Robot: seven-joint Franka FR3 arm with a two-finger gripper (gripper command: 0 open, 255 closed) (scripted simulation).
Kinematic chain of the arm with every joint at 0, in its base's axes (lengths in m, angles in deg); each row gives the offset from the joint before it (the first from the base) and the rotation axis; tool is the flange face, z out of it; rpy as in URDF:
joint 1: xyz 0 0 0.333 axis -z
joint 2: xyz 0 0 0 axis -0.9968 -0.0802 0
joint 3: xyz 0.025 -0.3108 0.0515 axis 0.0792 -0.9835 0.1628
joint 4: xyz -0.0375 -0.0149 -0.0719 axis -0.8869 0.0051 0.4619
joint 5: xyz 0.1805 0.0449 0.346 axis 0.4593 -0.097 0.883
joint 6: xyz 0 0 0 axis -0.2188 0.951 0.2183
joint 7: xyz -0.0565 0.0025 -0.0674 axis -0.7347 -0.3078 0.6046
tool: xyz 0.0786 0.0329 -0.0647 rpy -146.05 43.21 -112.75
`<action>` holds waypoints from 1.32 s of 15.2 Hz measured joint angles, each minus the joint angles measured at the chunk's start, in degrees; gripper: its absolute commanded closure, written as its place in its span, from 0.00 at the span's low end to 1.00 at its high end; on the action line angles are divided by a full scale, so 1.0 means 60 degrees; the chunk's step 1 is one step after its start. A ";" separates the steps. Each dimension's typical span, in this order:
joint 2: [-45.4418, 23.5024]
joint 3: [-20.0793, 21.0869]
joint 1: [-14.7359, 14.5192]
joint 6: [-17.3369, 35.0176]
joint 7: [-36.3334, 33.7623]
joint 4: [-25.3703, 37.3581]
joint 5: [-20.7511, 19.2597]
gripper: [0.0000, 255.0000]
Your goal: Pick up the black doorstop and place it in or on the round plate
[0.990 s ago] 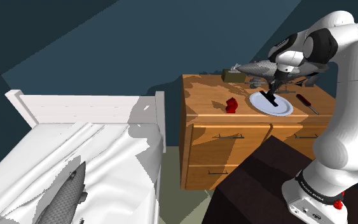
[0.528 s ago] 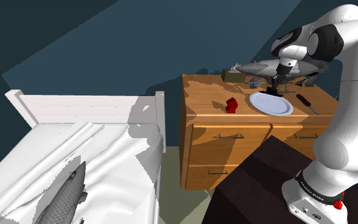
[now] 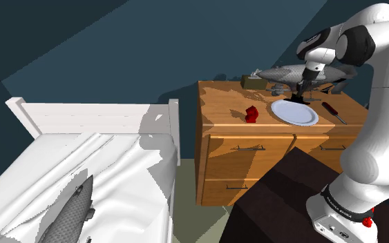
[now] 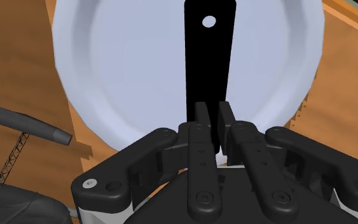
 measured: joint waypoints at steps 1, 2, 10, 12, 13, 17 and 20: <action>-0.0017 0.0012 -0.0012 0.0095 0.0009 -0.0084 0.0018 1.00; -0.0073 0.0029 0.0006 0.0182 0.0043 -0.0119 0.0050 1.00; -0.0577 0.0185 0.0116 0.0908 0.0250 -0.0349 0.0336 1.00; -0.0772 0.0244 0.0157 0.1088 0.0306 -0.0363 0.0421 1.00; -0.0858 0.0273 0.0167 0.1147 0.0317 -0.0347 0.0454 1.00; -0.0932 0.0306 0.0172 0.1207 0.0332 -0.0342 0.0488 1.00; -0.0938 0.0311 0.0169 0.1208 0.0331 -0.0338 0.0490 0.00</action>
